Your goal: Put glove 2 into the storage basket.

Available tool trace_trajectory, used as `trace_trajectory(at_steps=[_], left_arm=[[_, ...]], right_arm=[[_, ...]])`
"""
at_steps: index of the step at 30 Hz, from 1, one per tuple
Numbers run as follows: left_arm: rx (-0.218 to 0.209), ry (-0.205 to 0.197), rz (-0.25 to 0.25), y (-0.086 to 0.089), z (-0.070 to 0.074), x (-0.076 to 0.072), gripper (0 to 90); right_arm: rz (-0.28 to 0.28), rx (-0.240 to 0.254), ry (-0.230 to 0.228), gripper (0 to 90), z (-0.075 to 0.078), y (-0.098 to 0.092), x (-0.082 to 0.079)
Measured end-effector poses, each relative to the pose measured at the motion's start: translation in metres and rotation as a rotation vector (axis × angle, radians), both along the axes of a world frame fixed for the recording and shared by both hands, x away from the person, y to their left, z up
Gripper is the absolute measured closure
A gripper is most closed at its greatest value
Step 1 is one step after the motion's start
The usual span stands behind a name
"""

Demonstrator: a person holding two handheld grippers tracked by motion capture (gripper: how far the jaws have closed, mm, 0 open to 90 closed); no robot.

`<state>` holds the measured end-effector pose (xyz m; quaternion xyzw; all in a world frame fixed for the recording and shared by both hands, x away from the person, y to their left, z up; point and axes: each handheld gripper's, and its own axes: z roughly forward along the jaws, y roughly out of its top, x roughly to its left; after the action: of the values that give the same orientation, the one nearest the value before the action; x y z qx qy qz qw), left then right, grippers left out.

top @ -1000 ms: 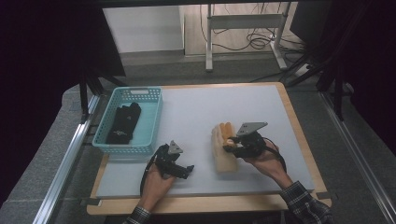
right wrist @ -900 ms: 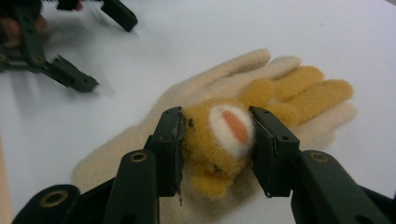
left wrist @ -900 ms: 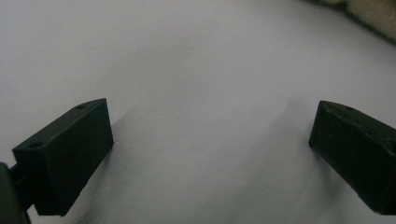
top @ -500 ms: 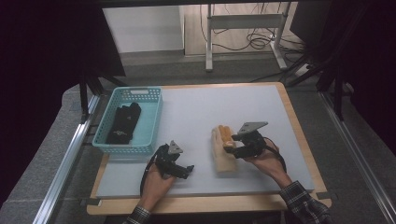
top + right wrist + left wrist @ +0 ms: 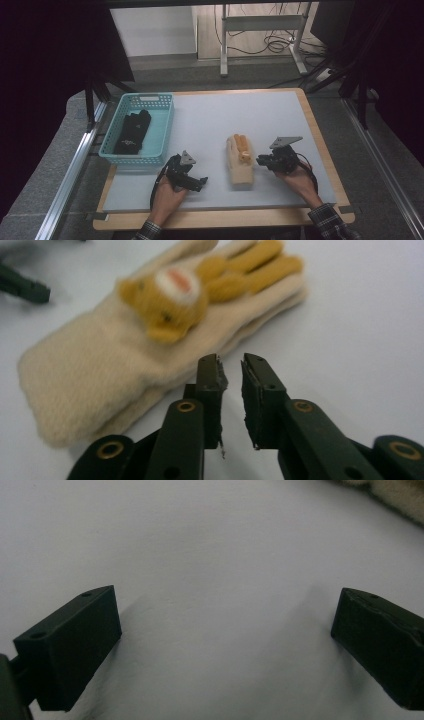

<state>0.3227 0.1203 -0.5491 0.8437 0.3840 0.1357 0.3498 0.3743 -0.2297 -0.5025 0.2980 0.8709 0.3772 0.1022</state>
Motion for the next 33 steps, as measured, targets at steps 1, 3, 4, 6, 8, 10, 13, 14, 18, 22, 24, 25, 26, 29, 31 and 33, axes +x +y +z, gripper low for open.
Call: trace_trajectory(at_steps=[1, 3, 4, 6, 8, 10, 13, 14, 18, 22, 24, 25, 26, 29, 31, 33], left_arm=[[0.0, 0.0, 0.0, 0.0, 0.0, 0.0, 0.0], [0.0, 0.0, 0.0, 0.0, 0.0, 0.0, 0.0], [0.0, 0.0, 0.0, 0.0, 0.0, 0.0, 0.0], [0.0, 0.0, 0.0, 0.0, 0.0, 0.0, 0.0], [0.0, 0.0, 0.0, 0.0, 0.0, 0.0, 0.0], [0.0, 0.0, 0.0, 0.0, 0.0, 0.0, 0.0], [0.0, 0.0, 0.0, 0.0, 0.0, 0.0, 0.0], [0.0, -0.001, 0.0, 0.0, 0.0, 0.0, 0.0], [0.008, -0.022, -0.007, 0.0, 0.001, -0.002, 1.5], [0.02, -0.027, -0.002, 0.0, 0.002, -0.003, 1.9], [0.018, -0.018, 0.001, 0.002, 0.002, -0.005, 1.7], [0.016, -0.011, 0.001, 0.003, 0.002, -0.005, 1.5], [0.01, -0.001, 0.001, 0.005, 0.002, -0.006, 1.4], [0.009, 0.005, 0.009, 0.011, 0.001, -0.006, 1.0], [0.01, 0.007, 0.016, 0.015, 0.001, -0.007, 0.9], [0.011, 0.006, 0.025, 0.018, 0.001, -0.007, 0.7]], right_arm=[[0.005, -0.005, 0.005, 78.2, -0.002, 0.001, -0.001], [0.018, -0.02, 0.006, 78.8, -0.009, 0.006, -0.005], [0.028, -0.026, 0.002, 79.0, -0.011, 0.008, -0.007], [0.04, -0.038, 0.001, 79.2, -0.014, 0.014, -0.009], [0.043, -0.04, 0.001, 79.2, -0.016, 0.016, -0.01], [0.048, -0.038, 0.002, 79.2, -0.017, 0.019, -0.011], [0.054, -0.036, 0.004, 79.2, -0.019, 0.022, -0.013], [0.057, -0.035, 0.006, 79.2, -0.019, 0.023, -0.013], [0.069, -0.035, 0.006, 79.2, -0.022, 0.028, -0.015], [0.08, -0.03, 0.007, 78.9, -0.023, 0.034, -0.016], [0.082, -0.028, 0.007, 78.3, -0.023, 0.037, -0.016], [0.086, -0.028, 0.007, 78.0, -0.023, 0.039, -0.016], [0.089, -0.028, 0.004, 77.9, -0.023, 0.041, -0.016], [0.098, -0.028, 0.001, 77.4, -0.024, 0.047, -0.017], [0.101, -0.029, -0.002, 77.3, -0.024, 0.05, -0.017], [0.105, -0.03, -0.006, 77.3, -0.024, 0.054, -0.017]])
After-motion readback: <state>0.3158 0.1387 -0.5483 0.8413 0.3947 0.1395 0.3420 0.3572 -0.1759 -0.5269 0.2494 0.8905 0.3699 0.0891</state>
